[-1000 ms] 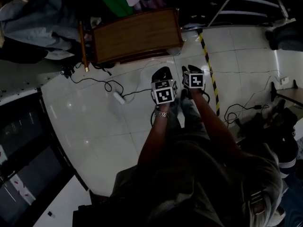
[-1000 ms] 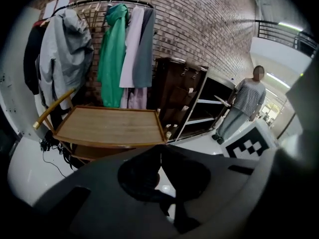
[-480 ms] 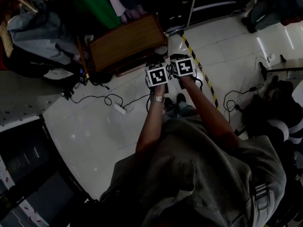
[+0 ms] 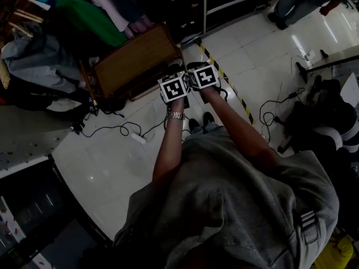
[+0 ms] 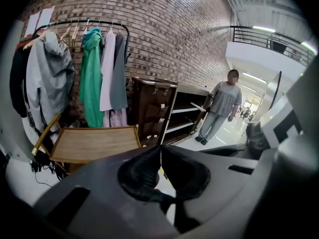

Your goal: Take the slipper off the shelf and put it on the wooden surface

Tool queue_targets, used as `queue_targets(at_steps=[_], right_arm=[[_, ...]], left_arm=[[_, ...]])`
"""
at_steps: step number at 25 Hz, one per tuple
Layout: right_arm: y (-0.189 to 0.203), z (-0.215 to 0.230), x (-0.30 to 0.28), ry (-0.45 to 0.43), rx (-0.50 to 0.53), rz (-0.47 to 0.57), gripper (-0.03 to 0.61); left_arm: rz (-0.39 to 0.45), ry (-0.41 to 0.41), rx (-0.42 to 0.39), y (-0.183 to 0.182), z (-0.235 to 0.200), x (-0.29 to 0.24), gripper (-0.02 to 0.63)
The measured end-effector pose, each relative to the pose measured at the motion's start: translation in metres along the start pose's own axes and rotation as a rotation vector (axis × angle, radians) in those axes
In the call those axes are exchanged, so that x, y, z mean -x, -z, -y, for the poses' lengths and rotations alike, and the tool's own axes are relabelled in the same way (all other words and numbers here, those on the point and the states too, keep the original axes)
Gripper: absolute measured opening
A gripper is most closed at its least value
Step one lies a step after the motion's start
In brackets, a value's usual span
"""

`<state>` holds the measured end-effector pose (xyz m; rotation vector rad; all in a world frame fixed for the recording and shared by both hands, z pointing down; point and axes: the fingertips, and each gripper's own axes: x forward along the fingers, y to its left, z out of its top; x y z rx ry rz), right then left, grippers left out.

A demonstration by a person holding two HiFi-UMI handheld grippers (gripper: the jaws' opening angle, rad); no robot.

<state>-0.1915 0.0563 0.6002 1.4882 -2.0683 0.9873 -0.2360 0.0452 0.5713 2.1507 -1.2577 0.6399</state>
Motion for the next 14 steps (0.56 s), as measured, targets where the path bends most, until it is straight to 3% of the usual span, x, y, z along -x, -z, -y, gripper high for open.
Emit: queue_targets(at_steps=[8, 14], right_arm=[[-0.022, 0.023, 0.019, 0.051, 0.022, 0.016, 0.002], [-0.037, 0.022, 0.029, 0.028, 0.01, 0.066, 0.002]], left_arm=[[0.022, 0.021, -0.034, -0.021, 0.023, -0.001, 0.006], [0.029, 0.053, -0.08, -0.028, 0.038, -0.001, 0.006]])
